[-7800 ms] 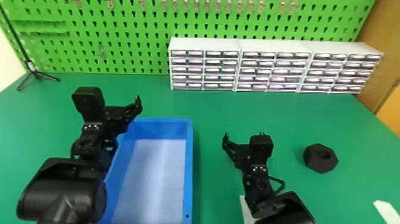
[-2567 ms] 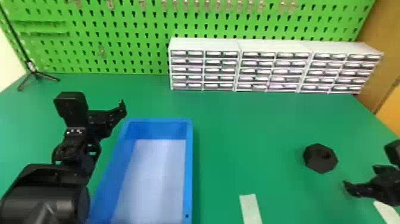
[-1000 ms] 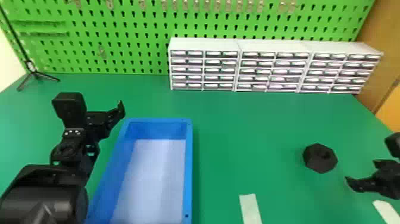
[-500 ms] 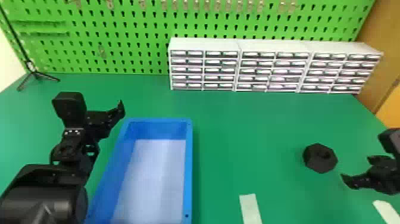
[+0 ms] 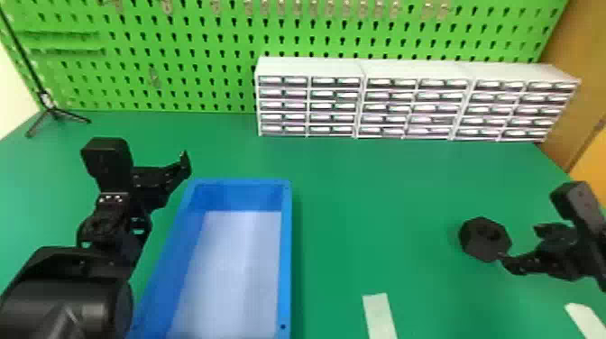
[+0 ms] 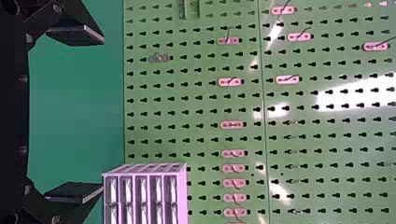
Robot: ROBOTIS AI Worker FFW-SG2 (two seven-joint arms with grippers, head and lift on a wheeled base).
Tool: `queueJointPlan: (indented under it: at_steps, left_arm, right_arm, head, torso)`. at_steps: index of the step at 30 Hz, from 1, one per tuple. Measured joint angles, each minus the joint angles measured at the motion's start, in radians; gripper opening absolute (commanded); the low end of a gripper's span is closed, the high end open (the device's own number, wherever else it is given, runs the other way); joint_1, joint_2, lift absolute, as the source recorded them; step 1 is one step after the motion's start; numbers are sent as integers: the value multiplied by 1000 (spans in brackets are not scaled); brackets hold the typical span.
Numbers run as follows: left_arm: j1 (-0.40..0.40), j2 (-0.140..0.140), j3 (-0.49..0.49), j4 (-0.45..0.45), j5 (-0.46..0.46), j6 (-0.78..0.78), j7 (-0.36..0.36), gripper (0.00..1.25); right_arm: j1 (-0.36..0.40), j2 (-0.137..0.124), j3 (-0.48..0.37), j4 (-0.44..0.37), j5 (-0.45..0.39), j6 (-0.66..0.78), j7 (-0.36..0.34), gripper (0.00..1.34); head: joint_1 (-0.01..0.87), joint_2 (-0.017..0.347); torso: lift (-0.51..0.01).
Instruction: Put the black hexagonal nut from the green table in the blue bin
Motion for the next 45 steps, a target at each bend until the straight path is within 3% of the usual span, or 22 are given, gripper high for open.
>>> queueJointPlan:
  at_steps: [23,35,45]
  left_arm:
    - [-11,10,-4,0,6,0,0,1078]
    - [-15,15,-9,0,5,-1,0,1078]
    - [-17,17,-8,0,7,-1,0,1078]
  right_arm:
    - [-108,15,113,82,0,-23,55,1206]
    - [-183,21,200,165,-11,-60,67,1177]
    - [-196,24,222,194,-15,-68,68,1166]
  head:
    - [683,28]
    - [683,28]
    - [683,28]
  torso:
    - [-96]
    - [-96]
    - [-96]
